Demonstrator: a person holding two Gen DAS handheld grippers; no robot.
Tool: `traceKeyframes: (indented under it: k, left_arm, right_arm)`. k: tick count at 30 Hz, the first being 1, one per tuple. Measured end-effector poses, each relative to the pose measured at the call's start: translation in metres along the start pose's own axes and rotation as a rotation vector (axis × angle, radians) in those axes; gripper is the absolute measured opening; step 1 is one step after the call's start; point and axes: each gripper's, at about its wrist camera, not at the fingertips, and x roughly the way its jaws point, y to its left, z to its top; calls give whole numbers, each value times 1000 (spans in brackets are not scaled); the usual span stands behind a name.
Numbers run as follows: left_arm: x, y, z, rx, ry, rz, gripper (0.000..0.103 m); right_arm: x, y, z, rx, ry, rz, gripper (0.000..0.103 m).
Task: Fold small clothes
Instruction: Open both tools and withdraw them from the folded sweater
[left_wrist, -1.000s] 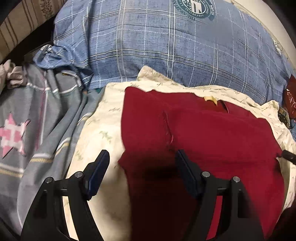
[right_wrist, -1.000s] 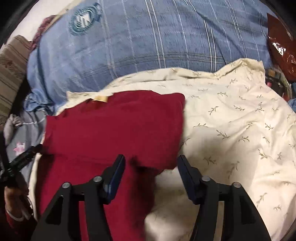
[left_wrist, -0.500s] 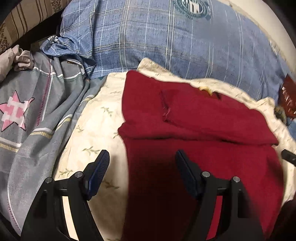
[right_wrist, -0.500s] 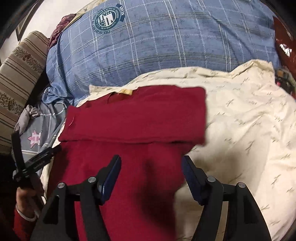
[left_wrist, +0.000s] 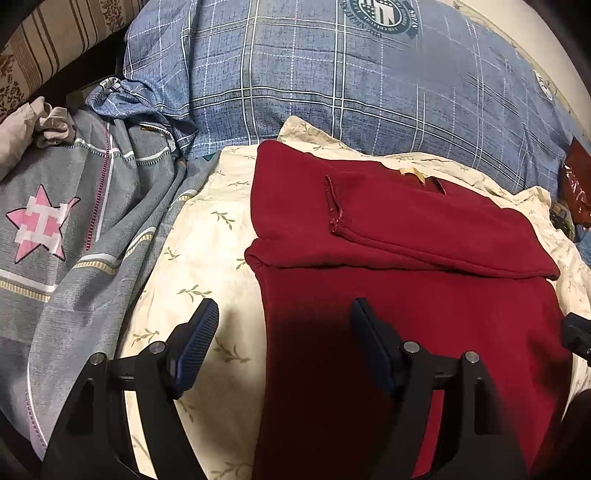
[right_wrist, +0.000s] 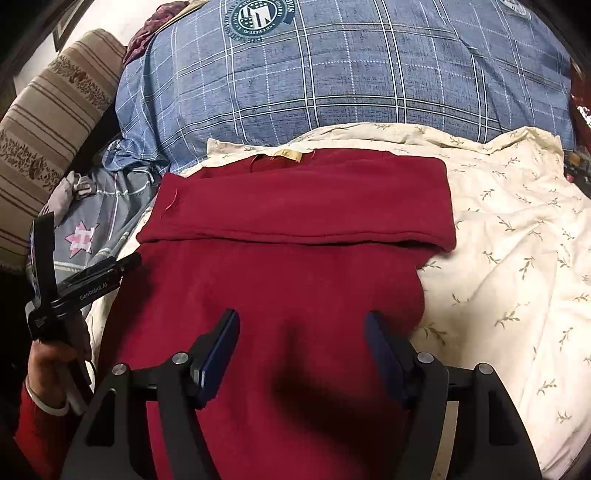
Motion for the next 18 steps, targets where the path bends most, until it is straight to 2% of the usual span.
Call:
traceKeyframes:
  k: [18]
  left_arm:
    - [-23, 6, -37, -4, 35, 22, 74]
  right_arm:
    - [-13, 5, -29, 6, 27, 43, 75]
